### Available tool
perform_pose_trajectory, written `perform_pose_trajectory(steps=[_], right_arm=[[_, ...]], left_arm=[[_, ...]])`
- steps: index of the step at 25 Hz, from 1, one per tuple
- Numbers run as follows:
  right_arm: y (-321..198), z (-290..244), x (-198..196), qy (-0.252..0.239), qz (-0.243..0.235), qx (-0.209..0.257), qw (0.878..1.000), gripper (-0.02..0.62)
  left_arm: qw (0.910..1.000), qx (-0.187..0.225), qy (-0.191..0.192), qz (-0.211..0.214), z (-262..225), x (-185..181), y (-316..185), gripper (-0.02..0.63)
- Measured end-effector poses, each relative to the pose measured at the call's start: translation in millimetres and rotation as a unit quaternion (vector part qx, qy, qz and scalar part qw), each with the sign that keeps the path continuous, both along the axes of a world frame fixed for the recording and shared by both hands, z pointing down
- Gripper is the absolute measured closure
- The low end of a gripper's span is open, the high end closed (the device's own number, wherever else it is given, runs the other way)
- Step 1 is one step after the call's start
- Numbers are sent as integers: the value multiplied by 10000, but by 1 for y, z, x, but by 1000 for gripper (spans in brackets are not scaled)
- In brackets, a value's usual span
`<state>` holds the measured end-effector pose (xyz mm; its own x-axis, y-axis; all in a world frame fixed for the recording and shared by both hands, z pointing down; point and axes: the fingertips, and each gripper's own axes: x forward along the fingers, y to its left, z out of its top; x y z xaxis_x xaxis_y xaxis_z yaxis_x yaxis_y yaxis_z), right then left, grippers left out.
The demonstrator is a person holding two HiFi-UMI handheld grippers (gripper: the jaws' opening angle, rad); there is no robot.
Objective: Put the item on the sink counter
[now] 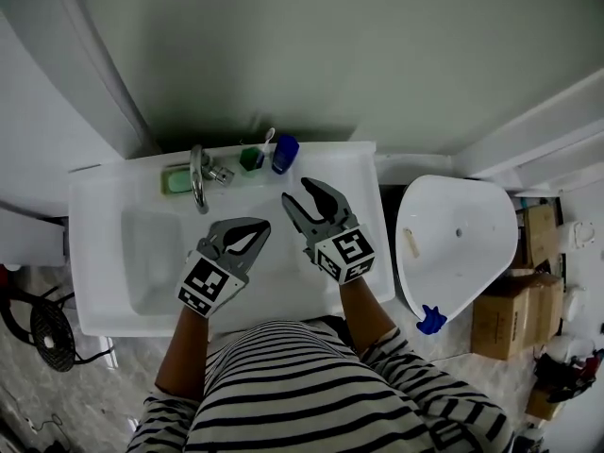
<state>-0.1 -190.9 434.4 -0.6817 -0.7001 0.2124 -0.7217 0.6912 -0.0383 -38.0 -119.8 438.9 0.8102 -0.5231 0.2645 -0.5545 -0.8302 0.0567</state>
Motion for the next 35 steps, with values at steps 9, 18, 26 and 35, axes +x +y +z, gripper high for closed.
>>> perform_pose_trajectory(steps=[9, 18, 26, 35], right_arm=[[36, -29, -14, -39, -264, 202, 9994, 459], [67, -51, -19, -201, -343, 300, 9988, 537], [85, -70, -23, -172, -351, 504, 9980, 568], [94, -90, -29, -133, -338, 720, 9967, 581]], left_arm=[[9996, 215, 171, 32, -22, -5, 13, 600], [9989, 247, 397, -7, -36, -14, 23, 600], [9920, 371, 1149, -379, -62, -27, 22, 600], [9796, 862, 1753, -477, -100, -23, 28, 600]])
